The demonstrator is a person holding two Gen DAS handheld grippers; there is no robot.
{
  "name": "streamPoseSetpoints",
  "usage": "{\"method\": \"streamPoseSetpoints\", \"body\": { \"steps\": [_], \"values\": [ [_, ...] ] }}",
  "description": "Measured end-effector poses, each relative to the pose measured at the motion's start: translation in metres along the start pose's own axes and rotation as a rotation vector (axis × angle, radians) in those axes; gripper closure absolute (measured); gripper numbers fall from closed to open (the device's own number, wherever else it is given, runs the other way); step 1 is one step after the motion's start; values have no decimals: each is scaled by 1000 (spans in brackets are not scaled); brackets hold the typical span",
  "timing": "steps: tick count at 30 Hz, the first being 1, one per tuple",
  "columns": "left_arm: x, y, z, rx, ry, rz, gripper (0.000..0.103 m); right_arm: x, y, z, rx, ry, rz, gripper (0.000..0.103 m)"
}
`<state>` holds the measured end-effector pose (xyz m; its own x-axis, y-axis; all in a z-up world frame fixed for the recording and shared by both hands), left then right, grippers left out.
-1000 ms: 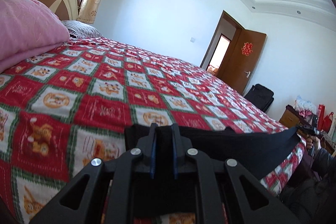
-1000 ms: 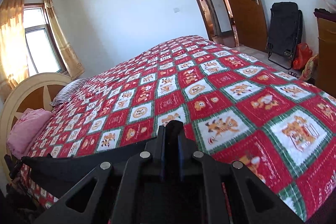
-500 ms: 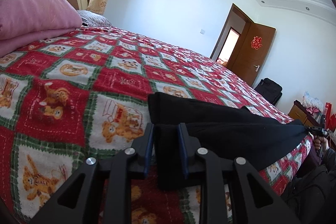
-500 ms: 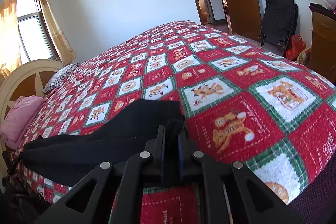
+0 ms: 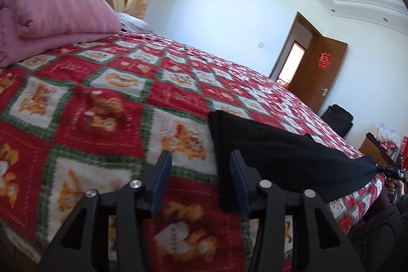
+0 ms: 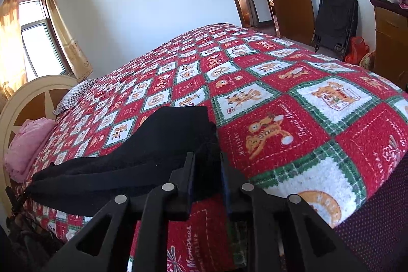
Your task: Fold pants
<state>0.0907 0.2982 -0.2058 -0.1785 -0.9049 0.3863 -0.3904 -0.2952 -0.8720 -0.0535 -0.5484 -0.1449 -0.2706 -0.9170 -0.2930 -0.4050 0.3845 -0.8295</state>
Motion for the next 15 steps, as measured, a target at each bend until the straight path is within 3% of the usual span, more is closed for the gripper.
{"method": "streamPoseSetpoints", "body": {
  "steps": [2, 7, 15],
  "values": [
    [-7, 0, -7, 8, -25, -13, 53, 1, 0, -6, 4, 9, 7, 69],
    [-17, -6, -20, 45, -77, -51, 53, 8, 3, -24, 33, 30, 54, 63],
    [6, -12, -2, -22, -49, -11, 53, -13, 0, -42, 87, 37, 65, 58]
  ]
}}
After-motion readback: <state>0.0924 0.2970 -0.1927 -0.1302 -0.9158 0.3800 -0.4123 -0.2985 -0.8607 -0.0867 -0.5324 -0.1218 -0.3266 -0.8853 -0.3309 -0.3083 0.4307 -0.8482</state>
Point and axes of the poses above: each gripper's, at about its wrist camera, not at the fingertips, and z roughly the way its jaws point, x to its right, y to its underside, the point moved 1 cm from there along z, roughly the way its jaws point, and after that the axes turned 9 degrees about x, right-handed, at the moved point
